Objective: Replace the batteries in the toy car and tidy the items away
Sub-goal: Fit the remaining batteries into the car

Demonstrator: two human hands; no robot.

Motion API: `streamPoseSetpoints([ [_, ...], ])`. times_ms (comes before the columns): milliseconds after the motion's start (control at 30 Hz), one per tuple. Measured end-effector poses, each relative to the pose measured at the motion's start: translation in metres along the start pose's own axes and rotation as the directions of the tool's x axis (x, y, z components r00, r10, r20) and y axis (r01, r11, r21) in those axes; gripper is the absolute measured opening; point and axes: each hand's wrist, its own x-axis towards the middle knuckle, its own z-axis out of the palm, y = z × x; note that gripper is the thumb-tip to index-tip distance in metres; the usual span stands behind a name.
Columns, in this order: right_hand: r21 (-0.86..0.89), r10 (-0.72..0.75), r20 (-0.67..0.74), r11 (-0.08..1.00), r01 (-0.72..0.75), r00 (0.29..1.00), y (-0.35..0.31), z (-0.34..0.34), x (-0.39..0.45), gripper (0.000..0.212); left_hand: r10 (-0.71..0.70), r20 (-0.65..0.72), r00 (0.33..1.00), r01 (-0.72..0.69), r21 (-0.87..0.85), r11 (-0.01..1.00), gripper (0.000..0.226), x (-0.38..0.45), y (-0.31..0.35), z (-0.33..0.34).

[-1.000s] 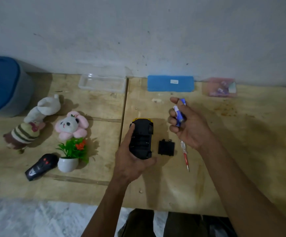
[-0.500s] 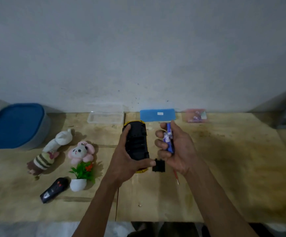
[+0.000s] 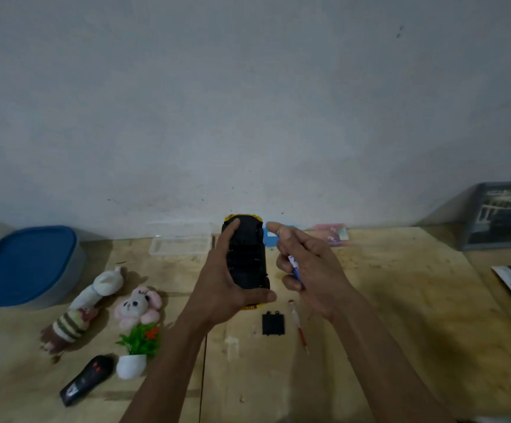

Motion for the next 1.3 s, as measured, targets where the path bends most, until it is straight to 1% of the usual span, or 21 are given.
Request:
streamPoseSetpoints([
  [67, -0.113, 0.011, -0.003, 0.994, -0.012, 1.000, -0.005, -0.001, 0.003, 0.032, 0.004, -0.011, 1.000, -0.004, -0.011, 1.000, 0.131, 0.000, 0.003, 0.004],
  [133, -0.219, 0.025, 0.024, 0.975, -0.019, 0.999, -0.010, 0.000, 0.005, 0.030, -0.005, -0.015, 1.000, 0.005, -0.043, 0.999, 0.132, 0.000, 0.005, 0.007],
  [233, -0.393, -0.059, 0.007, 0.918, 0.057, 0.998, -0.015, 0.005, 0.008, 0.017, -0.025, -0.026, 0.999, 0.022, -0.105, 0.994, 0.130, -0.002, 0.007, 0.009],
  [300, -0.456, -0.141, -0.039, 0.883, 0.108, 0.989, -0.015, 0.009, 0.012, 0.016, -0.036, -0.032, 0.999, 0.031, -0.164, 0.986, 0.128, -0.004, 0.009, 0.009],
  [367, -0.512, -0.202, -0.054, 0.846, 0.147, 0.978, -0.014, 0.010, 0.015, 0.015, -0.036, -0.034, 0.999, 0.028, -0.218, 0.976, 0.126, -0.007, 0.010, 0.008],
  [433, -0.539, -0.185, -0.006, 0.829, 0.153, 0.983, -0.012, 0.011, 0.014, 0.009, -0.037, -0.030, 0.999, 0.028, -0.263, 0.965, 0.125, -0.011, 0.011, 0.006],
  [500, -0.560, -0.142, 0.047, 0.816, 0.143, 0.989, -0.010, 0.012, 0.012, 0.011, -0.035, -0.030, 0.999, 0.025, -0.286, 0.958, 0.124, -0.013, 0.012, 0.004],
  [533, -0.588, -0.142, 0.051, 0.796, 0.145, 0.989, -0.009, 0.013, 0.011, 0.011, -0.035, -0.029, 0.999, 0.025, -0.290, 0.957, 0.123, -0.014, 0.012, 0.003],
  [600, -0.649, -0.180, 0.020, 0.746, 0.150, 0.983, -0.006, 0.017, 0.012, 0.010, -0.040, -0.026, 0.999, 0.030, -0.301, 0.953, 0.123, -0.016, 0.011, 0.002],
  [700, -0.740, -0.310, -0.049, 0.650, 0.174, 0.950, 0.001, 0.023, 0.014, 0.014, -0.051, -0.042, 0.998, 0.036, -0.307, 0.951, 0.123, -0.019, 0.011, 0.001],
  [767, -0.761, -0.391, -0.073, 0.616, 0.202, 0.918, 0.005, 0.025, 0.014, 0.016, -0.056, -0.050, 0.997, 0.038, -0.309, 0.950, 0.123, -0.021, 0.011, 0.001],
  [833, -0.746, -0.408, -0.088, 0.631, 0.211, 0.909, 0.009, 0.026, 0.012, 0.018, -0.062, -0.050, 0.997, 0.043, -0.315, 0.948, 0.122, -0.022, 0.009, 0.000],
  [933, -0.709, -0.413, -0.154, 0.679, 0.191, 0.898, 0.018, 0.030, 0.009, 0.021, -0.079, -0.048, 0.996, 0.058, -0.341, 0.938, 0.122, -0.023, 0.008, -0.002],
  [1000, -0.714, -0.459, -0.178, 0.669, 0.207, 0.870, 0.025, 0.034, 0.009, 0.022, -0.086, -0.043, 0.995, 0.065, -0.362, 0.930, 0.121, -0.024, 0.007, -0.004],
  [1033, -0.732, -0.484, -0.166, 0.644, 0.221, 0.859, 0.028, 0.036, 0.009, 0.022, -0.087, -0.040, 0.995, 0.066, -0.368, 0.927, 0.121, -0.024, 0.007, -0.004],
  [1133, -0.812, -0.532, -0.061, 0.519, 0.268, 0.845, 0.034, 0.039, 0.007, 0.024, -0.081, -0.040, 0.996, 0.061, -0.364, 0.929, 0.121, -0.027, 0.004, -0.007],
  [1167, -0.820, -0.530, -0.044, 0.503, 0.272, 0.847, 0.035, 0.039, 0.007, 0.024, -0.081, -0.039, 0.996, 0.061, -0.359, 0.931, 0.122, -0.028, 0.004, -0.008],
  [1267, -0.793, -0.509, -0.082, 0.554, 0.253, 0.857, 0.037, 0.038, 0.009, 0.020, -0.100, -0.031, 0.994, 0.082, -0.372, 0.925, 0.124, -0.029, 0.003, -0.008],
  [1300, -0.794, -0.502, -0.082, 0.555, 0.248, 0.861, 0.039, 0.039, 0.010, 0.019, -0.105, -0.031, 0.994, 0.085, -0.375, 0.923, 0.124, -0.029, 0.003, -0.009],
])
